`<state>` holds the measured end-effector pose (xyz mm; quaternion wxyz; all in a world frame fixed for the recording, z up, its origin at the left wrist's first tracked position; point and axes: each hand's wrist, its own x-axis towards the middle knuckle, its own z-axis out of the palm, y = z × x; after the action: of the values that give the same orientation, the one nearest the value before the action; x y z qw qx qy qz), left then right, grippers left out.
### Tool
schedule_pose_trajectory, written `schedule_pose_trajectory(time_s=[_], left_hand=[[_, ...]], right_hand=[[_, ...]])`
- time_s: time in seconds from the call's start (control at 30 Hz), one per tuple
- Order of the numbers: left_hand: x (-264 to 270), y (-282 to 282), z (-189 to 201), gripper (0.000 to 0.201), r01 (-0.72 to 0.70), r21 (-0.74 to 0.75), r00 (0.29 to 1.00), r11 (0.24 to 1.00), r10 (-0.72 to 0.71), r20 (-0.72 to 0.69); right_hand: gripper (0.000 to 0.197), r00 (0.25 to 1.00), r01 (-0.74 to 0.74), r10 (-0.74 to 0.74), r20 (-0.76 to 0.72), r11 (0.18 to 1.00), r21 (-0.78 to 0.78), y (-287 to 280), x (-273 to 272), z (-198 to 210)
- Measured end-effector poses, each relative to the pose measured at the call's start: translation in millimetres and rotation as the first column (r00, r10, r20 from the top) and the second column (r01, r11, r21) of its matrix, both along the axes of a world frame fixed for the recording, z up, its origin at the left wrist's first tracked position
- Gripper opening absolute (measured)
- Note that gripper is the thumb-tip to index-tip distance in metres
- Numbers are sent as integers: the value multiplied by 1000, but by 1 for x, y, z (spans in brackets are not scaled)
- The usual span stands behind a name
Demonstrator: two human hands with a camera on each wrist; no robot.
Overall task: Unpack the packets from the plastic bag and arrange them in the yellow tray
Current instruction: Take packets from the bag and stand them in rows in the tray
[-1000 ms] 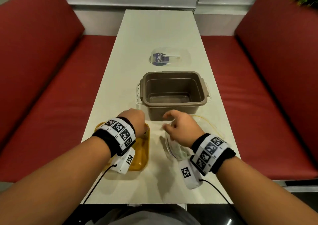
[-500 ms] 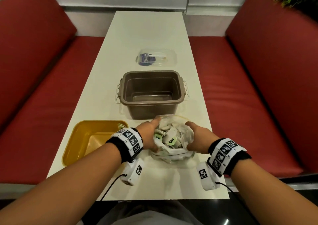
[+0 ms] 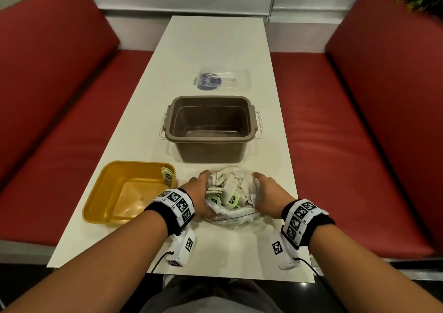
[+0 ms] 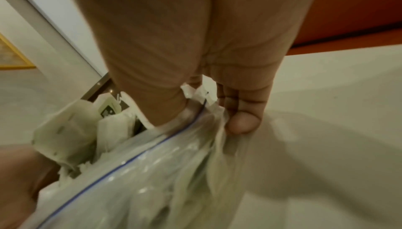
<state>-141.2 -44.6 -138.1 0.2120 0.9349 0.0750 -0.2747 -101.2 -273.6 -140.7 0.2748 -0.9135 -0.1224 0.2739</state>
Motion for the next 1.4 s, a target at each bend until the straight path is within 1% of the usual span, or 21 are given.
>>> schedule_pose_trajectory(time_s=[0.13,0.2,0.27,0.33,0.43,0.47,0.53,0.63,0.73,0.8,0.87,0.9,0.97,1.03,1.07,1.1,1.17,1.2,1.23,1.3,1.4], left_hand=[[-1,1,11,133,17,54,1000,998,-18,14],[1,6,24,133,38,40,998,998,-41,57],[1,11,37,128,39,16,990,999,-41,134],[-1,13,48,112,44,15,969,999,-46,245],[0,10,58,67,74,-10,926,997,-65,373],[1,9,60,53,97,-15,919,995,-84,386],[2,6,62,34,145,1,921,989,-136,366],[1,3,57,20,147,12,933,989,-143,331],[-1,4,54,13,126,30,935,992,-128,331],[-2,5,57,9,128,29,928,991,-130,348],[-3,6,64,6,130,16,910,991,-125,396],[-3,7,68,5,125,-2,895,992,-112,433],[-3,8,78,4,121,-42,857,992,-84,509],[-4,8,87,6,147,-81,822,986,-76,564],[-4,7,91,7,168,-112,812,979,-73,579],[-4,6,94,8,190,-146,805,971,-69,590],[-4,4,97,9,214,-186,787,959,-57,614],[-4,4,98,9,209,-192,779,959,-45,625],[-4,4,98,10,192,-196,774,962,-26,633],[-4,5,100,8,141,-213,776,967,26,631],[-5,7,101,4,97,-237,790,967,70,610]], right_hand=[[85,999,-30,30,-12,999,-37,-1,6,2],[92,999,-40,39,-14,999,-28,-5,9,7],[94,999,-21,20,36,1000,15,-8,10,14],[97,990,-7,-1,144,998,56,-7,8,22],[104,961,-53,27,275,995,89,-1,3,31],[108,952,-97,69,299,992,78,1,2,32],[119,939,-185,172,299,983,16,5,-1,31],[131,936,-241,253,246,967,-78,11,-5,19],[137,942,-237,253,218,967,-97,14,-9,9],[136,946,-236,256,199,965,-117,15,-9,11],[128,946,-220,246,212,965,-141,17,-5,21],[120,938,-205,238,251,967,-150,18,-3,27],[95,891,-195,237,387,970,-143,24,-2,40],[69,849,-223,211,484,974,-32,33,-1,50],[59,854,-239,177,488,969,65,37,-1,55],[48,879,-240,137,457,955,176,40,-1,59],[23,936,-195,65,346,915,354,45,-2,65],[11,950,-165,37,311,903,398,47,-1,65],[4,959,-132,8,284,898,421,47,0,64],[18,978,-51,-51,203,884,464,47,1,62],[26,994,46,-94,61,839,542,46,0,66]])
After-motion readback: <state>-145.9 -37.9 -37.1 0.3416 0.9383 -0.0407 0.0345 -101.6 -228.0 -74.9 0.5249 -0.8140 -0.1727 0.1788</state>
